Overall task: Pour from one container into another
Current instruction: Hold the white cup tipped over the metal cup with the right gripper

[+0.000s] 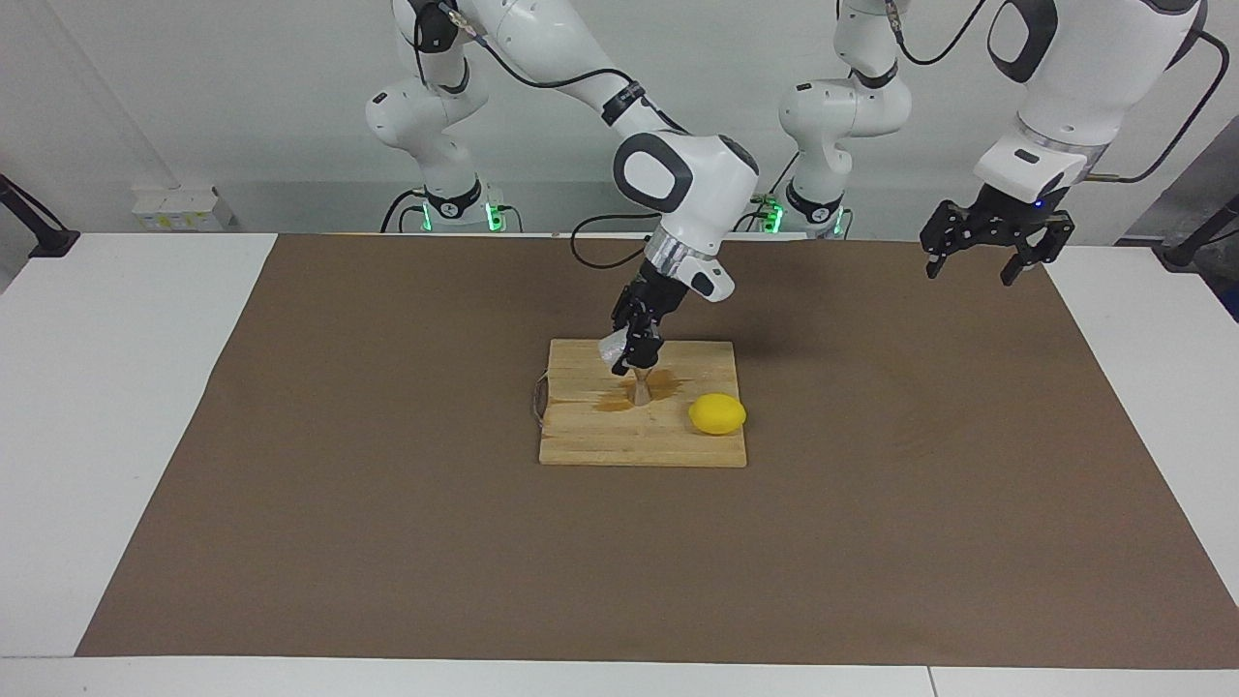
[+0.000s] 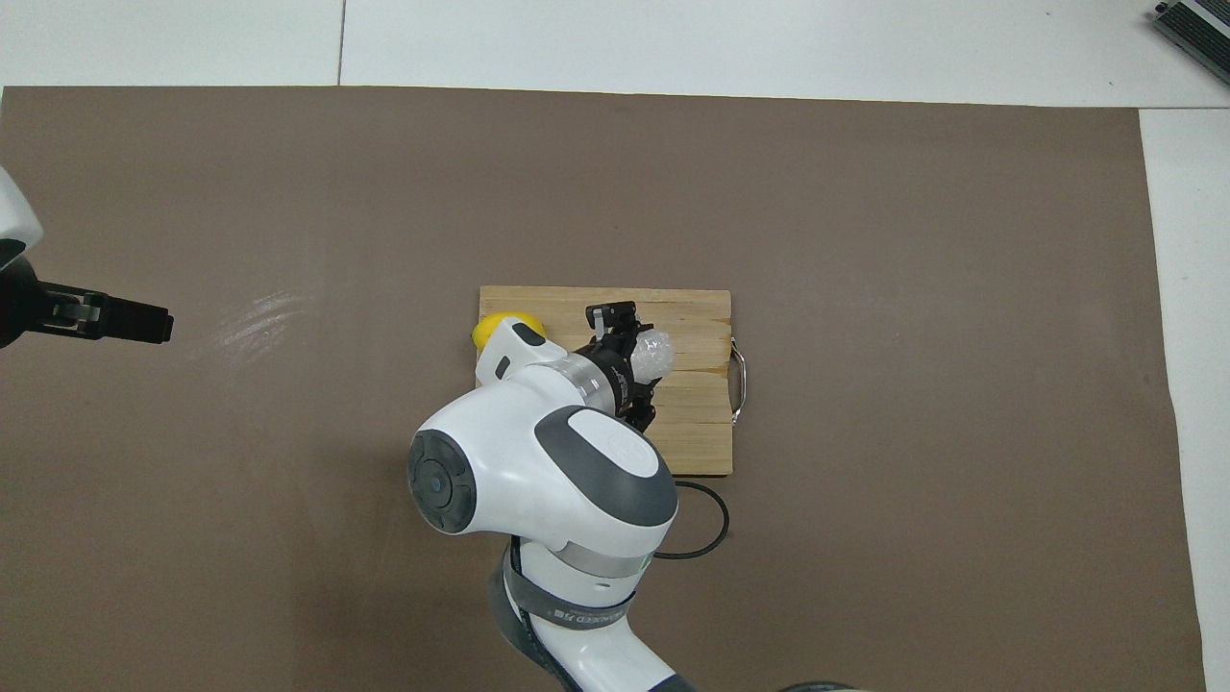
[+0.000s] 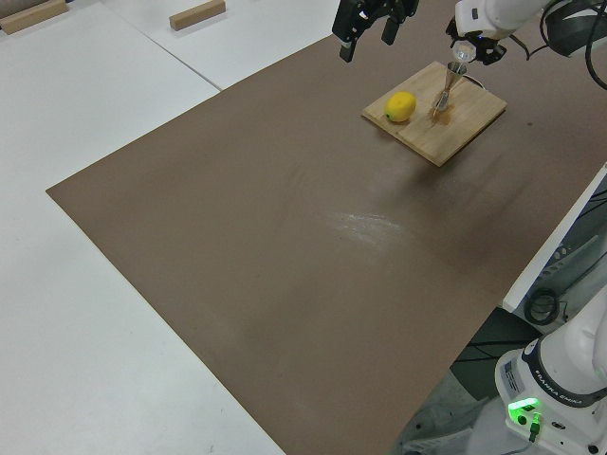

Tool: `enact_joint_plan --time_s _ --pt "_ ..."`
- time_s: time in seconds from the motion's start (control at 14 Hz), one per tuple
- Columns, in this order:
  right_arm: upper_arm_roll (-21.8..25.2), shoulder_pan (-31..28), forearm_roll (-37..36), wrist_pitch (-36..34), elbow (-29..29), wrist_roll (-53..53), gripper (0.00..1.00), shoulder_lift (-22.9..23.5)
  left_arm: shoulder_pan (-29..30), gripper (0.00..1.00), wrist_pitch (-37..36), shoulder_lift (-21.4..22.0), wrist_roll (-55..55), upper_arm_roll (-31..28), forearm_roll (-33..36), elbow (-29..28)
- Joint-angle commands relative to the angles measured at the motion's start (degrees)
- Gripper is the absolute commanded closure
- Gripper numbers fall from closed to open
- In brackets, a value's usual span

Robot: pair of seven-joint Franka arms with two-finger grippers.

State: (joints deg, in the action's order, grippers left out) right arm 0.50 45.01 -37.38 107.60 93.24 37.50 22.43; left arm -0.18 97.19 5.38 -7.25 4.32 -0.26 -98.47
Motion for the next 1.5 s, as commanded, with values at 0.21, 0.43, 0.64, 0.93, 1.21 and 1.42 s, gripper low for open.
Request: enact_joint_plan --time_s 0.21,0.43,0.64,0.93,1.21,1.42 --pt "-0.2 -0.1 -1.7 -0.5 0.6 -2.2 0.43 -0.5 0.1 0.00 -2.9 -3.5 -2.5 0.0 0.3 5.8" --pt "-0.2 -0.6 -1.0 -0.1 0.4 -2.2 0.43 -0.5 0.5 0.00 -5.2 -3.9 -2.8 0.0 0.3 7.1" --pt "-0.4 -0.8 -0.9 0.1 0.4 -3.2 0.43 -0.5 0.6 0.00 -4.7 -3.6 -3.1 0.0 0.3 6.6" --pt "-0.4 -2.2 2.0 0.2 0.5 -3.0 0.43 -1.2 0.6 0.00 -4.6 -3.7 -3.9 0.0 0.2 6.6" --pt "-0.4 -2.5 5.2 0.3 0.5 -3.0 0.43 -1.7 0.9 0.00 -4.0 -3.4 -3.8 0.0 0.1 6.8" --pt "-0.4 -3.3 7.1 0.3 0.5 -2.8 0.43 -2.0 0.8 0.00 -3.4 -3.6 -3.8 0.0 0.1 6.8"
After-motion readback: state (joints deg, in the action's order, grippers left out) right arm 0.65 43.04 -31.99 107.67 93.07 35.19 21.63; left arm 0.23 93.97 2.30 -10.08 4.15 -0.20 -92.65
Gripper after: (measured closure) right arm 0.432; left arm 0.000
